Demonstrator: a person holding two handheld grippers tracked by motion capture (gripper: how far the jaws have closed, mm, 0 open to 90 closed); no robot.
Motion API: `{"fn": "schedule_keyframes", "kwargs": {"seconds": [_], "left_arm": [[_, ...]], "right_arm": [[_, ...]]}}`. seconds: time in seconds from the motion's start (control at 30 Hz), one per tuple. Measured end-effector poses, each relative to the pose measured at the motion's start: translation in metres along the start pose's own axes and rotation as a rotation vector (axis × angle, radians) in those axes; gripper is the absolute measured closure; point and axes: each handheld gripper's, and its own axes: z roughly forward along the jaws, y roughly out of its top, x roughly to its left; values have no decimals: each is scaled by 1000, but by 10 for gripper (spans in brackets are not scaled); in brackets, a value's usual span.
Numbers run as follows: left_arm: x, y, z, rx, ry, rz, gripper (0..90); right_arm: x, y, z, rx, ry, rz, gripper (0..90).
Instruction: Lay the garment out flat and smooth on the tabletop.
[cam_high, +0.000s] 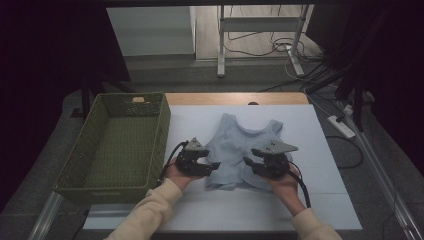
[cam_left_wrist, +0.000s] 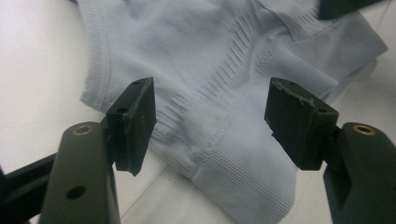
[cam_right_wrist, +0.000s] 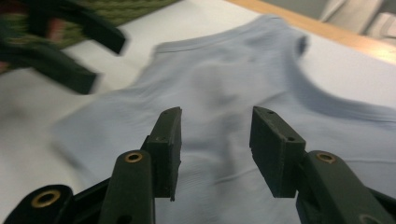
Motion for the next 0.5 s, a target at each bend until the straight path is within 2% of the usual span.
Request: {"fn": "schedule_keyframes", "kwargs": {"seconds": [0.1,0.23,0.37,0.5], "left_arm": [[4,1,-5,-26,2,-22,342],[9,3,-13,-61,4,-42,341],[12,6,-21,-89,7,-52,340],[15,7,-26,-109,10,-65,340]], "right_arm": [[11,-2,3,17,58,-19,540],[28,-4,15,38,151,-19,537],[52,-3,29,70,217,-69,507],[73,-2,43,101,257,-107,501]]}}
